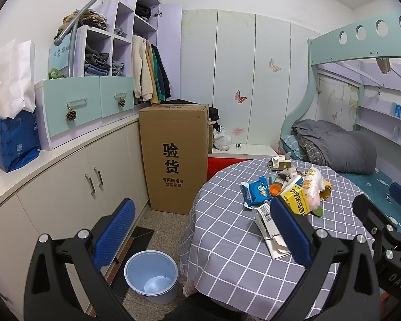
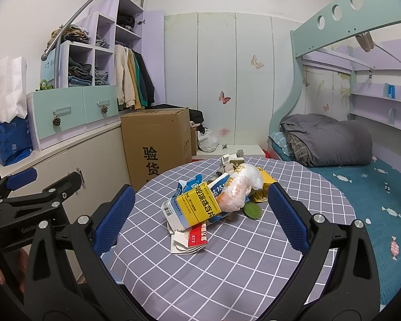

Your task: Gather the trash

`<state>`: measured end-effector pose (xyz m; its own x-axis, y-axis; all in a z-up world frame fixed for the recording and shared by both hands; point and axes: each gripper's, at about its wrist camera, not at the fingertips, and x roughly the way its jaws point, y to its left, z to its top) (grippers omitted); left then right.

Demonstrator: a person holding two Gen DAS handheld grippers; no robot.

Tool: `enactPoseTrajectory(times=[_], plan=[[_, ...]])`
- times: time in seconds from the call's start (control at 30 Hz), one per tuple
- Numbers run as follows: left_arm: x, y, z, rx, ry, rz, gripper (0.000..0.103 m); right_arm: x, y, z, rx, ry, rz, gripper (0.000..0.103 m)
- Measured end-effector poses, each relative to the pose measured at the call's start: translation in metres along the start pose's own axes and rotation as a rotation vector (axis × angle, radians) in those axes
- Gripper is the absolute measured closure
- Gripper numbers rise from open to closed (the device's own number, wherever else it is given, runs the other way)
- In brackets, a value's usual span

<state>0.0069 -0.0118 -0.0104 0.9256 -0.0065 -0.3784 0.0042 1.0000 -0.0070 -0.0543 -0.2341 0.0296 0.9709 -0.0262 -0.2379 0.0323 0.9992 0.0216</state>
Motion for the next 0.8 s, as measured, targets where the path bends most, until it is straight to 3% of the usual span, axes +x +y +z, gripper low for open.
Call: enactPoseTrajectory(times=[0.8], plan=[[0.017, -0.008, -0.009, 0.023, 0.048, 0.015, 0.004, 0.022, -0.023, -0.010, 0.078, 0.068, 0.037, 0.006]])
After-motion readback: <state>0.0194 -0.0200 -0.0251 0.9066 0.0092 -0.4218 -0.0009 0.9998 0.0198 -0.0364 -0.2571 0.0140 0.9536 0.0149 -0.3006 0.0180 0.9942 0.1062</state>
